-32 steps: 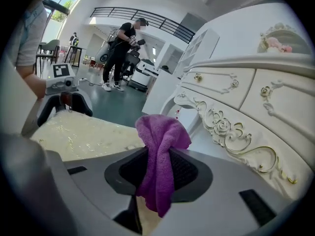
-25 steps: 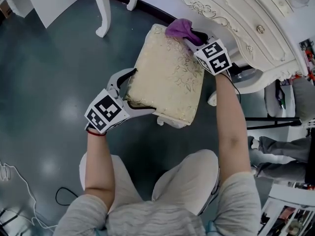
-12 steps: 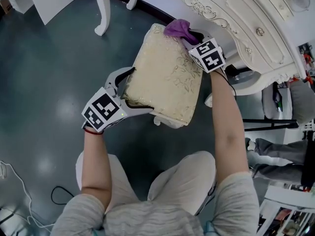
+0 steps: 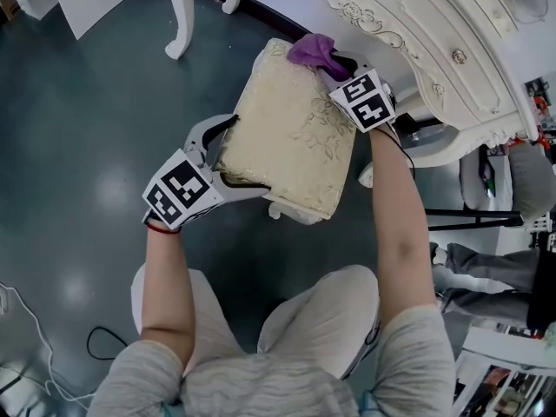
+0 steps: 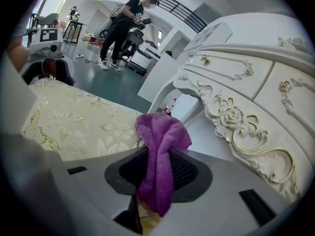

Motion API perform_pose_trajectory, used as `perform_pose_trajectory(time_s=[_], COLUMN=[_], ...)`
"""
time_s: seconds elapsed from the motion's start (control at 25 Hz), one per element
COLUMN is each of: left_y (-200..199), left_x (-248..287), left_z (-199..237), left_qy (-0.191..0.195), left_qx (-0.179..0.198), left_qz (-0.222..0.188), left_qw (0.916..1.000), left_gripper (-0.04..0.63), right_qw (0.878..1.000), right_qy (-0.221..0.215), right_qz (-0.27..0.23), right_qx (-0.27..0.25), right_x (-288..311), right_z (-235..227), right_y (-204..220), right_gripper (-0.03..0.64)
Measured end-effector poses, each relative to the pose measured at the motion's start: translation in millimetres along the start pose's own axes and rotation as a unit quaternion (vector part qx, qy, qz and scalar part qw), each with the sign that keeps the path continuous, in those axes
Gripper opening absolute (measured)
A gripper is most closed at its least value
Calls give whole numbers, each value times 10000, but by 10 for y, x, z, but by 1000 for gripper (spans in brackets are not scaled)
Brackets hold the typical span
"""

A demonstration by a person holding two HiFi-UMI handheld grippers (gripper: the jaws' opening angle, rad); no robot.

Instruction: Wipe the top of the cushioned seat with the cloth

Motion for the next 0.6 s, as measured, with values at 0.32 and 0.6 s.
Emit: perform_pose_trajectory(time_s=[0.32, 0.6], left_y=[7, 2], left_x=[2, 0], left_z=[-1, -1], left_qy=[2, -5], left_qx=[4, 6], left_qz=[1, 8], left_qw=[10000, 10000], left_gripper=[591, 591], right_qw=[9998, 9999], right_qy=[120, 77], right_qz=[-80, -103], right_qx=[-118, -91], right_x=[-77, -137], right_z=[114, 196], right_y=[-54, -75], right_gripper=[114, 114])
Point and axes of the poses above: the fingertips, and each gripper's own axes: x forward along the fingers, z to its left, y out of its underside, the point moved 4 cm from there along -x, backward along the fingers, and after that the axes turned 7 degrees about -z, right-handed, at the moved point
